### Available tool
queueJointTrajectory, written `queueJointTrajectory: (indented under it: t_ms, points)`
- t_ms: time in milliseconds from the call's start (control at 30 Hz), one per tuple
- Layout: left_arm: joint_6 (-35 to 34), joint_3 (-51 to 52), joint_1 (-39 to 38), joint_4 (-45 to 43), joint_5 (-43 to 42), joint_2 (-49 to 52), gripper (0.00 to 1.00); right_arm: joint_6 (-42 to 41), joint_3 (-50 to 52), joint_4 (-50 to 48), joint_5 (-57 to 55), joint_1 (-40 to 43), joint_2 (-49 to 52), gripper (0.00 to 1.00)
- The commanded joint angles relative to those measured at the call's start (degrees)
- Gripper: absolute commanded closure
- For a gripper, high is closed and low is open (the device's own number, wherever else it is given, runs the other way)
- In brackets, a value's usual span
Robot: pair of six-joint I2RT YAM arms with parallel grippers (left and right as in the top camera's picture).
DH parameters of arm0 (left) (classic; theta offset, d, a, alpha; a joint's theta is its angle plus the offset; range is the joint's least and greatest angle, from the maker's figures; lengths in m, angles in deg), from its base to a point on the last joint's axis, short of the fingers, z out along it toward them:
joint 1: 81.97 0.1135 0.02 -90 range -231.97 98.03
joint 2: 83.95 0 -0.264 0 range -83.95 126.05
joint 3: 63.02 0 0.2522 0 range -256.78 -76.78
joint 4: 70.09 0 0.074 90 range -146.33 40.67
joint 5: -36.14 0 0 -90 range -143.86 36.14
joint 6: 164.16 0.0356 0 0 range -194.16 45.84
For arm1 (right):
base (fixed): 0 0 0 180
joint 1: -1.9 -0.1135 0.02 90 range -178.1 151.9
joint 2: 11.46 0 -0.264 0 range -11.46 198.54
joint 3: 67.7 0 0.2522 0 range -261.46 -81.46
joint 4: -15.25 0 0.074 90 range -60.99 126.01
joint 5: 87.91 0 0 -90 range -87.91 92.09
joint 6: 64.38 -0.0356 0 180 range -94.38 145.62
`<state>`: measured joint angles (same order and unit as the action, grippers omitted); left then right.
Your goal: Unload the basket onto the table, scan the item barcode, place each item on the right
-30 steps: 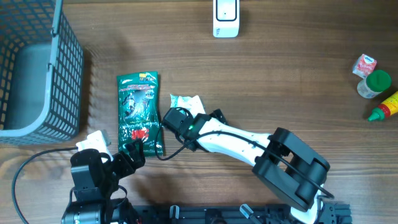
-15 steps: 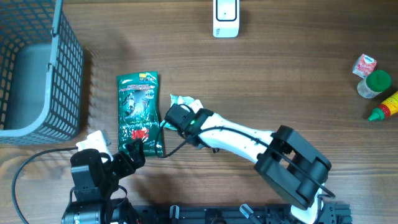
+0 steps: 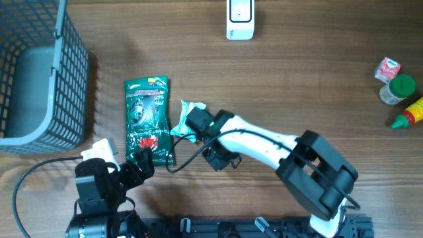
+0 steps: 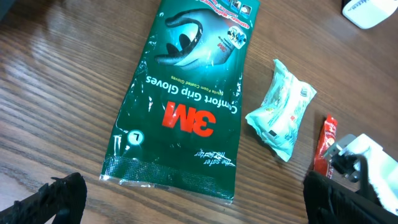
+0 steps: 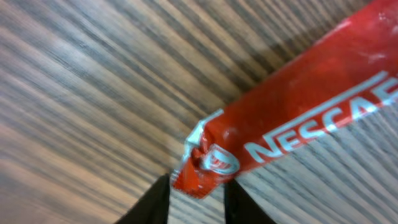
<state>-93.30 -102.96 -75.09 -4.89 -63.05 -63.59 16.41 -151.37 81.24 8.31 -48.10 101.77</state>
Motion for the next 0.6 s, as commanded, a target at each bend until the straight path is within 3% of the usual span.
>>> queueJointTrajectory:
  t_ms: [0, 67, 133, 200, 267, 333, 367, 567]
  points:
    - [0.74, 0.31, 0.39, -0.11, 0.55, -0.26, 0.00, 2.56, 7.76, -1.70, 8.50, 3.91, 9.18, 0.45]
    - [0.74, 0.31, 0.39, -0.11, 0.52, -0.26, 0.00, 1.16, 7.69, -1.81, 8.68, 7.04, 9.16, 0.41]
    - [0.74, 0.31, 0.39, -0.11, 0.52, -0.26, 0.00, 1.14, 7.02, -1.38, 12.33, 8.94, 9.14, 0.55]
    - [0.74, 0.31, 0.39, -0.11, 0.52, -0.26, 0.00, 1.14, 5.55, -0.07, 20.02, 10.43, 8.52, 0.57]
    - [0.74, 0.31, 0.39, -0.11, 0.52, -0.26, 0.00, -1.79, 4.66, -0.22, 20.70, 10.95, 7.02, 0.42]
    - [0.74, 0.31, 0.39, -0.11, 0.52, -0.26, 0.00, -8.02, 3.74, -0.66, 14.47, 10.97, 4.81, 0.29]
    - [0.74, 0.31, 0.39, -0.11, 0.52, -0.26, 0.00, -9.86, 3.69, -0.96, 11.02, 10.97, 4.15, 0.12]
    - [0.74, 0.31, 0.39, -0.11, 0.52, -0.26, 0.00, -17.68, 3.87, -1.88, 0.02, 9.79, 5.03, 0.10]
